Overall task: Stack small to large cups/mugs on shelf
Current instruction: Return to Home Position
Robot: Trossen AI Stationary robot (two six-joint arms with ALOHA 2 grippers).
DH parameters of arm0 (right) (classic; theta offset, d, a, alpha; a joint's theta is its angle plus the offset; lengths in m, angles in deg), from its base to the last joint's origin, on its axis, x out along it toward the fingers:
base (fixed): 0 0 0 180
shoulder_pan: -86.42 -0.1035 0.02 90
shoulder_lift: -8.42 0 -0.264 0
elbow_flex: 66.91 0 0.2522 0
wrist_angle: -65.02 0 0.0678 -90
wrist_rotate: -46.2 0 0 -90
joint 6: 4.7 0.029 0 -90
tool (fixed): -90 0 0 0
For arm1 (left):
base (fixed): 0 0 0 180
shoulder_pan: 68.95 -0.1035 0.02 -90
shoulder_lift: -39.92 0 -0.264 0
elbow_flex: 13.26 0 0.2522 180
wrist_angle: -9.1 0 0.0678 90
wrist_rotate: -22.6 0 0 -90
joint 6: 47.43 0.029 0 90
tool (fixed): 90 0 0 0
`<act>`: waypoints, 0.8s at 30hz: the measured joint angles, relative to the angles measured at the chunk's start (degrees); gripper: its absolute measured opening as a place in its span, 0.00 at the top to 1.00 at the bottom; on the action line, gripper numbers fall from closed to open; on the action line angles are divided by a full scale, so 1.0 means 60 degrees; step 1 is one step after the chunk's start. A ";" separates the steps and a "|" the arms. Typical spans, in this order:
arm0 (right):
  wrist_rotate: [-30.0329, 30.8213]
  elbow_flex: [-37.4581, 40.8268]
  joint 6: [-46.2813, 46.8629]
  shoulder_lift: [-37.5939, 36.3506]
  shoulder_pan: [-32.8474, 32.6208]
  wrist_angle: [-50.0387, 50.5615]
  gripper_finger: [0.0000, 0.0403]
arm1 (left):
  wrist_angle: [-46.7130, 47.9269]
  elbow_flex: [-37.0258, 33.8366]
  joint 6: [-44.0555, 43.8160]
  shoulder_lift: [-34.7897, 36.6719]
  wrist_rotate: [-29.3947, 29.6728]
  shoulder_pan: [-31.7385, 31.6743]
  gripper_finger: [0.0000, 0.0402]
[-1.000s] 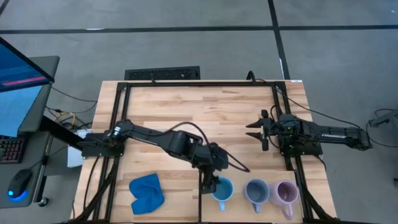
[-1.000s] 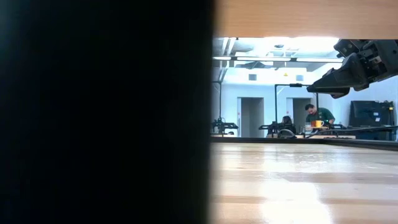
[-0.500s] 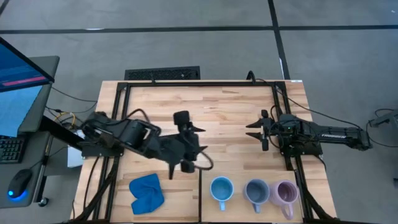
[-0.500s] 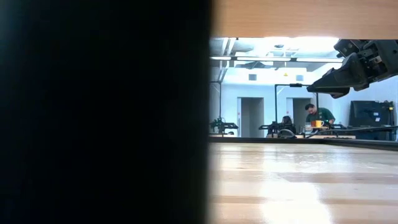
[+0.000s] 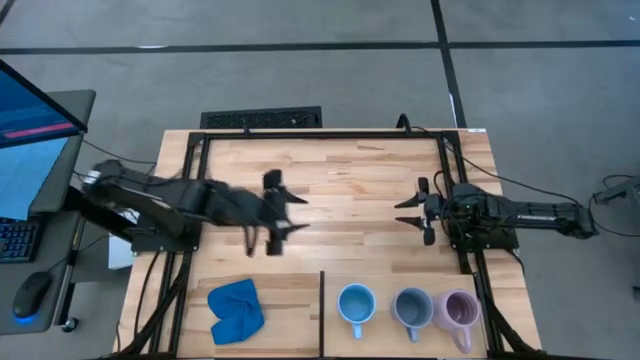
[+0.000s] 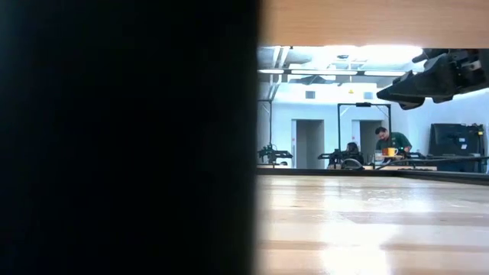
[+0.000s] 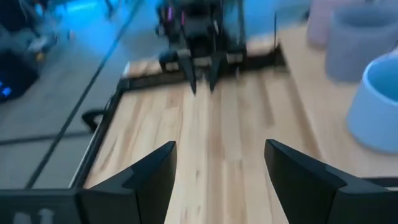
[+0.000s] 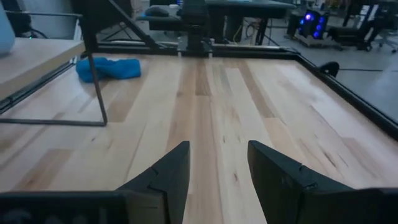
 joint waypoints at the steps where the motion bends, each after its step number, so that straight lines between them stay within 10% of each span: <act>1: 0.0000 0.0000 -0.0017 -0.0002 -0.0037 0.0000 0.55 | -0.0831 -0.0849 0.0080 0.0598 -0.0329 -0.0209 0.41; 11: -0.0007 -0.0015 -0.0858 -0.1046 0.0409 -0.0673 0.55 | -0.6905 -0.7673 0.0350 0.4674 -0.2700 -0.2526 0.41; 24: -0.0328 0.0412 -0.0922 -0.2031 0.2354 -0.0720 0.55 | -0.9107 -1.0104 0.0525 0.5546 -0.4011 -0.4939 0.41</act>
